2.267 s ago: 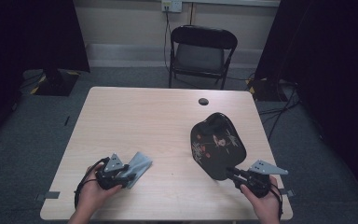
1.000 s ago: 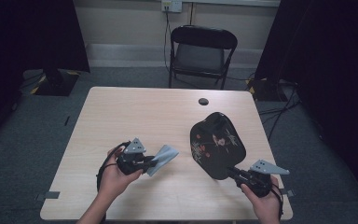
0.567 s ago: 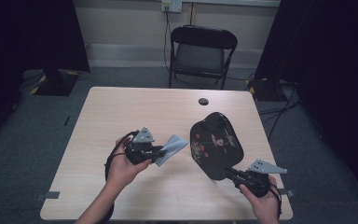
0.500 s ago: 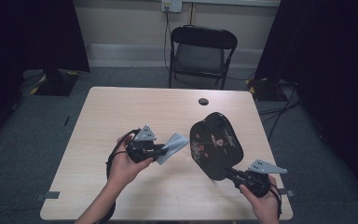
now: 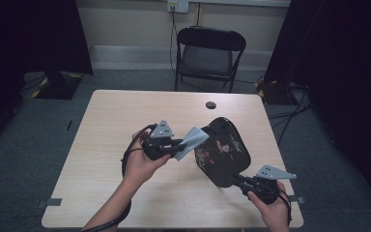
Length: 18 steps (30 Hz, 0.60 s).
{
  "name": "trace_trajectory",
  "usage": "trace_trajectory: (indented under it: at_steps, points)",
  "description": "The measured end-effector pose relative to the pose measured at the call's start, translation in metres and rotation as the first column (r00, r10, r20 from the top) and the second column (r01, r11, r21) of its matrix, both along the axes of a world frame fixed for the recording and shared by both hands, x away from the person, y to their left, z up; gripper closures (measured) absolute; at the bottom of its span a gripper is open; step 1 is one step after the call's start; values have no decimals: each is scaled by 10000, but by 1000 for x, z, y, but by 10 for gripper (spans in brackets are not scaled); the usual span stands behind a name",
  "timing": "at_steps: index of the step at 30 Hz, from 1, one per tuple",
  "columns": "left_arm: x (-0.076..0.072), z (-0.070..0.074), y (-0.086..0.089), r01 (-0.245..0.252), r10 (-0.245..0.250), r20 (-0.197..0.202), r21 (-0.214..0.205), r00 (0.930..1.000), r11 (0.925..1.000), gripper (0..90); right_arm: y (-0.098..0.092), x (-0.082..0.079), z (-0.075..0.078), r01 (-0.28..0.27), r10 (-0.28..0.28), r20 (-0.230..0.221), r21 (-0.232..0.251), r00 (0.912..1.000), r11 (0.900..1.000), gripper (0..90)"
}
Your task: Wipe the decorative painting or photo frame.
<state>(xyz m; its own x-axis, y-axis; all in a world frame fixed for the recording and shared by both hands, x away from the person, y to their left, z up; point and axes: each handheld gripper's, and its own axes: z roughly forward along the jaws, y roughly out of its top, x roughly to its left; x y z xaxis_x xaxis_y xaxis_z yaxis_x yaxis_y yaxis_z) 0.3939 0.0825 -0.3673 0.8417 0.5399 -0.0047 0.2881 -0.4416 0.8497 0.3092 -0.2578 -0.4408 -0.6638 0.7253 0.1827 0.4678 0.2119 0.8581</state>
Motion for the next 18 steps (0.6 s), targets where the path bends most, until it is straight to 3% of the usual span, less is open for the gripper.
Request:
trace_trajectory:
  at_steps: [18]
  points:
    - [13,-47,-17,141,-94,-761,616,9971,9980,780,1,1,0,-88,88,35,-52,10000,9999,797]
